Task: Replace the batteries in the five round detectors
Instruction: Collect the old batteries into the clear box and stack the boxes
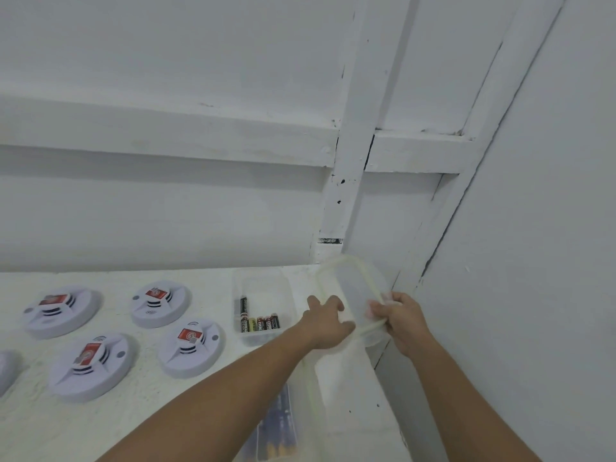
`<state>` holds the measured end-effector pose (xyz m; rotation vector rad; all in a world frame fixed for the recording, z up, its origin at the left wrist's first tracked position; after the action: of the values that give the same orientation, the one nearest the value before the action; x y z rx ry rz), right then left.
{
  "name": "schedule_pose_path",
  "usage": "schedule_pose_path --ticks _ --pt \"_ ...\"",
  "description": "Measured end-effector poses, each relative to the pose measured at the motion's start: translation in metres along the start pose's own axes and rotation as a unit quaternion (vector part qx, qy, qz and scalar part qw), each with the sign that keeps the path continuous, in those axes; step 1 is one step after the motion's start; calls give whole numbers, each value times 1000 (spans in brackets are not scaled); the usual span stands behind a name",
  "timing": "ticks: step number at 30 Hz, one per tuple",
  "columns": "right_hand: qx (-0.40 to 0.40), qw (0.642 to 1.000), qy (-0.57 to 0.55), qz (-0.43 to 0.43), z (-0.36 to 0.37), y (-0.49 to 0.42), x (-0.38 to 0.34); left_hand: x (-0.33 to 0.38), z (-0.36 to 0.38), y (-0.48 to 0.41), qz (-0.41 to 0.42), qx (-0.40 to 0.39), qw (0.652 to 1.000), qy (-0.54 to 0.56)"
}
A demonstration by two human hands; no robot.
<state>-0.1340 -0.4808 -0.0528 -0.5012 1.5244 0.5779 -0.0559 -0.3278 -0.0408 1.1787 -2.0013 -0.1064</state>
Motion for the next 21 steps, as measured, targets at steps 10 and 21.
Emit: schedule_pose_path --ticks 10,21 --pt "-147 981 -109 60 54 17 -34 -30 -84 21 17 73 908 413" --pt "-242 964 101 51 150 39 -26 -128 -138 37 -129 132 916 356"
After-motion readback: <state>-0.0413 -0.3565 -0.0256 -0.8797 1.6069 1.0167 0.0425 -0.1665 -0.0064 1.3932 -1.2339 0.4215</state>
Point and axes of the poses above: each hand's wrist, its own y-axis away from the middle knuckle, its own z-axis out of the palm, x = y × z, the point moved 6 cm from there along -y, towards the middle knuckle, and after that the axes turned 14 degrees about -z, right-handed, at the moved point
